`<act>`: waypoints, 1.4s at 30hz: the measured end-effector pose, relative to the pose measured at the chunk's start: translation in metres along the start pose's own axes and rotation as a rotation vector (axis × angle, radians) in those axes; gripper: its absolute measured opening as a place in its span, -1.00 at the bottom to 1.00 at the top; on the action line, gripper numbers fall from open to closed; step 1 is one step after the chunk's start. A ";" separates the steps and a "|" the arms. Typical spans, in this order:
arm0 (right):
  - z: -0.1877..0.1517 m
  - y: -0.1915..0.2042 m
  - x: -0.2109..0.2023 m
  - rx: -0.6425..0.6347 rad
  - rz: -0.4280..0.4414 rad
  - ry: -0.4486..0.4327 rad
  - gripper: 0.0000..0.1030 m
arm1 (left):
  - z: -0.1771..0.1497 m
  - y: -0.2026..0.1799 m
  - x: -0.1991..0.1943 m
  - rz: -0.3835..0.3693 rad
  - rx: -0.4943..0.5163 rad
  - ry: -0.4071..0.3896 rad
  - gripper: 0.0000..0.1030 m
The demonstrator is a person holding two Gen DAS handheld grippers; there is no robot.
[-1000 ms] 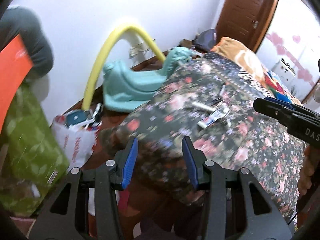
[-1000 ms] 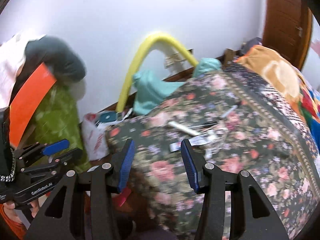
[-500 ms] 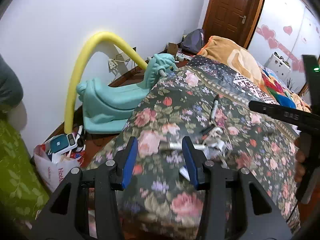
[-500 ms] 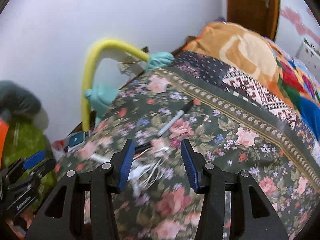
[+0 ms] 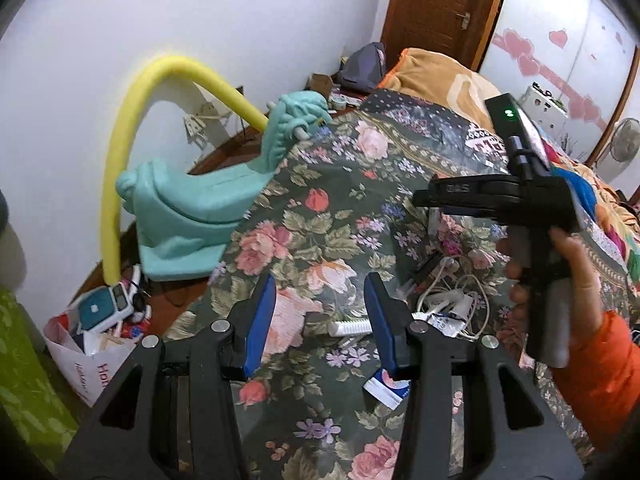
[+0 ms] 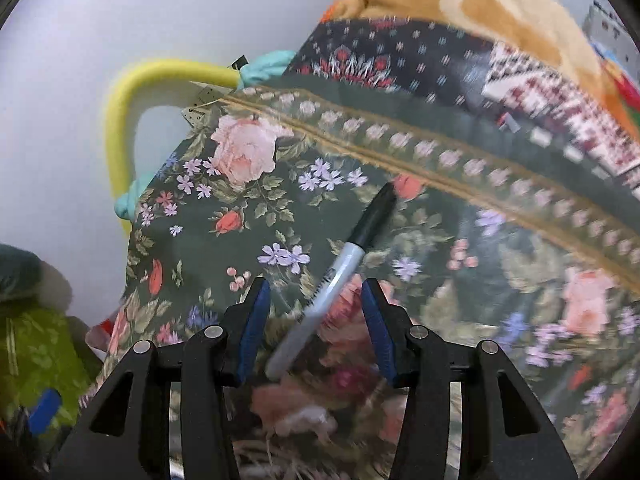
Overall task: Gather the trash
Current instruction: 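Grasp the black marker with the right tool while the left tool grasps the white earphones, then carry the marker and earphones toward the white bin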
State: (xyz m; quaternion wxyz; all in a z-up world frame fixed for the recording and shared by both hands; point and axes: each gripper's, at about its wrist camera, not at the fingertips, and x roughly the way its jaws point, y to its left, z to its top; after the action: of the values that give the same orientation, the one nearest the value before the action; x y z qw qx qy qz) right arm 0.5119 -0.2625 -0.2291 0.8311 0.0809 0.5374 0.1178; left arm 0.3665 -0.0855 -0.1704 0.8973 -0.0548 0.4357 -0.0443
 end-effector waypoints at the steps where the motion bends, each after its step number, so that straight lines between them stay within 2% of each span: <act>1: -0.002 -0.001 0.002 0.003 0.003 -0.007 -0.25 | -0.001 -0.001 0.001 -0.002 0.006 0.003 -0.13; 2: -0.002 -0.002 0.003 0.008 -0.001 -0.011 -0.36 | -0.002 -0.003 0.002 0.000 0.016 0.006 -0.13; 3: -0.003 -0.003 0.004 0.011 -0.013 -0.011 -0.61 | -0.003 -0.004 0.003 0.000 0.026 0.010 -0.13; 5: -0.003 -0.007 0.004 0.010 -0.007 -0.006 -0.79 | -0.006 -0.009 0.003 -0.008 0.041 0.026 -0.13; 9: -0.007 -0.009 -0.012 -0.037 -0.002 -0.012 -0.80 | -0.010 -0.018 -0.003 -0.052 0.047 0.053 -0.13; 15: -0.031 -0.012 -0.080 -0.098 0.021 -0.083 -0.80 | -0.025 -0.037 -0.005 -0.133 0.067 0.142 -0.13; 21: -0.076 -0.036 -0.134 -0.137 0.018 -0.095 -0.80 | -0.043 -0.061 0.015 -0.106 0.144 0.233 -0.13; 26: -0.101 -0.051 -0.136 -0.128 0.012 -0.053 -0.80 | -0.044 -0.073 0.027 -0.016 0.192 0.241 -0.13; 29: -0.105 -0.055 -0.130 -0.132 0.005 -0.018 -0.80 | -0.043 -0.075 0.026 0.024 0.205 0.235 -0.49; 31: -0.107 -0.054 -0.130 -0.135 0.011 -0.014 -0.80 | -0.042 -0.075 0.023 0.020 0.208 0.233 -0.64; 33: -0.109 -0.052 -0.135 -0.133 0.020 -0.023 -0.80 | -0.042 -0.077 0.016 -0.015 0.212 0.234 -0.93; 38: -0.115 -0.040 -0.150 -0.143 0.049 -0.038 -0.80 | -0.040 -0.076 0.000 -0.042 0.180 0.221 -0.97; 42: -0.124 -0.024 -0.172 -0.180 0.059 -0.066 -0.80 | -0.035 -0.081 -0.029 -0.069 0.167 0.168 -0.97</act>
State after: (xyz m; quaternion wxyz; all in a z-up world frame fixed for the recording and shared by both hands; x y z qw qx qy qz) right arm 0.3332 -0.3329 -0.1356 0.8486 0.0254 0.4942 0.1872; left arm 0.3191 -0.1639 -0.1584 0.8570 0.0092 0.5020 -0.1157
